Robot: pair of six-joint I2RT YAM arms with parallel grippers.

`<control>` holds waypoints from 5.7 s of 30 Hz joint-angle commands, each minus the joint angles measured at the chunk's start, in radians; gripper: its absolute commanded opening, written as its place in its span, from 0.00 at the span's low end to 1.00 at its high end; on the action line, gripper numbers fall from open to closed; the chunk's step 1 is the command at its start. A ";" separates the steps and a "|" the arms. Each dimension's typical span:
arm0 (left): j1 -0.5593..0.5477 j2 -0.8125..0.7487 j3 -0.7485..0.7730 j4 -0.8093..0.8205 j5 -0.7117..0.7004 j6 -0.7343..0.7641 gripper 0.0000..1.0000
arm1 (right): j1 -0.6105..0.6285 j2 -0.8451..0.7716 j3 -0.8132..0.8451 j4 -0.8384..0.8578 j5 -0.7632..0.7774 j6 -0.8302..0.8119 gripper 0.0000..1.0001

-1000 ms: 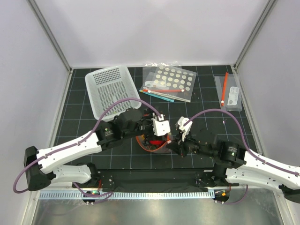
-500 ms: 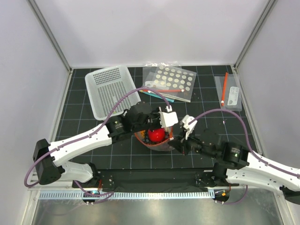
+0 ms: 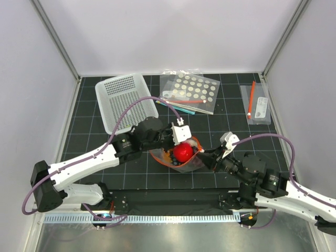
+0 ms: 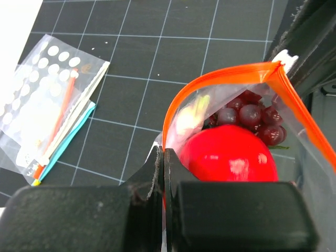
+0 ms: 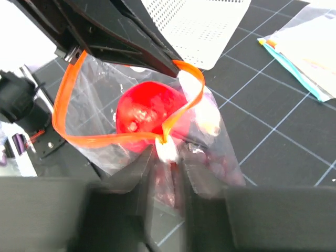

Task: Place the food in the zip-top bag and seal the zipper
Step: Zip the zipper food storage bag at the center of the board.

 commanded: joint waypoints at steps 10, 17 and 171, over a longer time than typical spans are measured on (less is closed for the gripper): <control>0.013 -0.045 -0.024 0.062 0.067 -0.022 0.00 | 0.005 0.006 -0.069 0.183 0.117 0.005 0.63; 0.013 -0.067 -0.035 0.071 0.065 -0.025 0.00 | 0.005 0.057 -0.064 0.189 0.078 0.011 0.64; -0.211 -0.108 -0.065 -0.035 -0.499 -0.327 0.00 | 0.080 0.045 -0.089 0.220 -0.007 0.074 1.00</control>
